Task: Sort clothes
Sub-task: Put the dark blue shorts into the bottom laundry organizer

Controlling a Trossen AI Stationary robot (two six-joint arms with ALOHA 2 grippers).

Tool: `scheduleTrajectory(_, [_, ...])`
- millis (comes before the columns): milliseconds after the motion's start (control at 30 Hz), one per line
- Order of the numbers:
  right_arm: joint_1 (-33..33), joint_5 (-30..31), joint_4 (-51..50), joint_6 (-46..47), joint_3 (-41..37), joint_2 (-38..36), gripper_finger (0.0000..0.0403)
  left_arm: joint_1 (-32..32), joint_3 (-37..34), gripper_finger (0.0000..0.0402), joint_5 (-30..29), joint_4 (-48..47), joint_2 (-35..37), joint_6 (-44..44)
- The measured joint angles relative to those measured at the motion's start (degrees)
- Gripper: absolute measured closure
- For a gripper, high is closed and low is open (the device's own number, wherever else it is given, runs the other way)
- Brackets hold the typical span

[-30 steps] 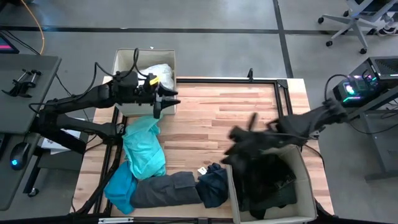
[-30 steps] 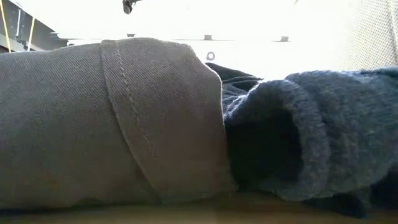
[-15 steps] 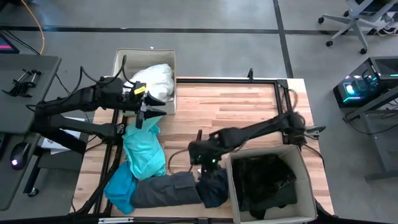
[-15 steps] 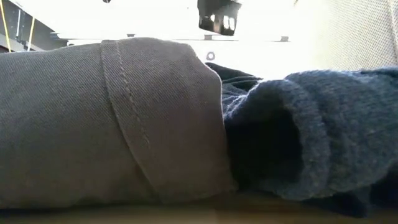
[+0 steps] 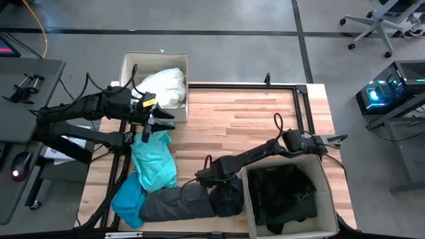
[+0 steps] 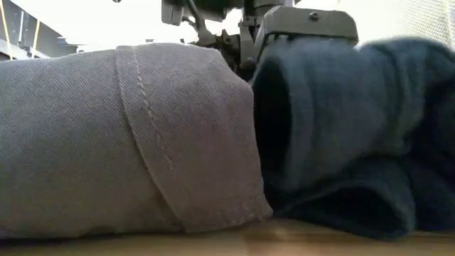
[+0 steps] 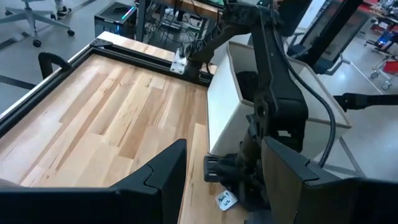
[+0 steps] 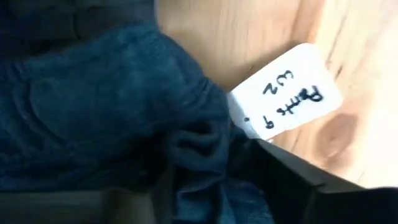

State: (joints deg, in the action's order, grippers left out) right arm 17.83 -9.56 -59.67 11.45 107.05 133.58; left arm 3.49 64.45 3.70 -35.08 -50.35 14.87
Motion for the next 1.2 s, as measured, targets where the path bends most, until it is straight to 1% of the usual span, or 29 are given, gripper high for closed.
scheduleTrajectory(67, [0.35,0.65,-0.33,0.02,0.13,0.71,0.0273,0.0,0.0,0.0246,-0.1,0.12,0.02,0.0])
scheduleTrajectory(167, [-0.07,0.54,-0.52,0.24,0.35,0.09,0.0369,0.0,0.0,0.0246,-0.16,0.12,-0.02,0.0])
scheduleTrajectory(200, [-0.4,1.28,-1.05,0.28,0.72,-0.47,0.0384,0.0,0.0,0.0246,-0.15,0.15,0.0,0.0])
scheduleTrajectory(300, [-1.82,8.49,-2.83,1.94,2.45,-3.19,0.038,0.0,0.0,0.0246,-0.43,0.18,0.0,-0.02])
scheduleTrajectory(433, [-3.47,20.56,-7.4,6.21,6.93,-11.61,0.0395,0.0,0.0,0.0246,-2.02,0.46,0.0,-0.04])
scheduleTrajectory(500, [-4.08,26.49,-9.07,8.48,9.25,-15.35,0.0396,0.0,0.0,0.0246,-2.68,0.77,-0.01,-0.07])
scheduleTrajectory(600, [-4.72,32.12,-9.57,11.18,12.97,-20.65,0.0394,0.01,0.0,0.0246,-2.97,1.03,0.0,-0.07])
scheduleTrajectory(667, [-5.05,33.93,-9.79,12.06,16.22,-24.43,0.0398,0.0,0.0,0.0246,-2.99,1.4,0.0,-0.07])
scheduleTrajectory(733, [-5.12,34.03,-9.84,12.24,19.73,-27.66,0.0399,0.0,0.0,0.0246,-3.01,2.08,0.0,-0.07])
scheduleTrajectory(800, [-4.87,32.54,-10.37,13.53,23.36,-29.99,0.0398,0.0,0.0,0.0246,-3.05,2.43,0.0,-0.07])
scheduleTrajectory(867, [-4.29,28.18,-11.28,16.43,27.27,-32.06,0.0399,0.02,0.0,0.0246,-3.12,2.47,0.0,-0.07])
scheduleTrajectory(900, [-3.9,25.49,-11.05,18.8,28.03,-33.3,0.04,0.0,0.0,0.0246,-3.12,2.46,0.0,-0.07])
scheduleTrajectory(967, [-2.54,19.3,-8.91,25.98,25.91,-37.98,0.04,0.02,0.0,0.0246,-3.14,2.5,0.0,-0.07])
scheduleTrajectory(1033, [-0.08,14.94,-9.7,35.8,23.87,-41.8,0.04,0.0,0.0,0.0246,-3.12,2.59,0.0,-0.07])
scheduleTrajectory(1100, [4.02,14.16,-11.77,43.96,21.9,-44.12,0.0399,0.0,0.0,0.0246,-3.12,2.98,0.0,-0.07])
scheduleTrajectory(1200, [11.33,16.63,-15.42,53.9,19.18,-45.47,0.0399,0.0,0.0,0.0246,-3.12,3.78,0.0,-0.52])
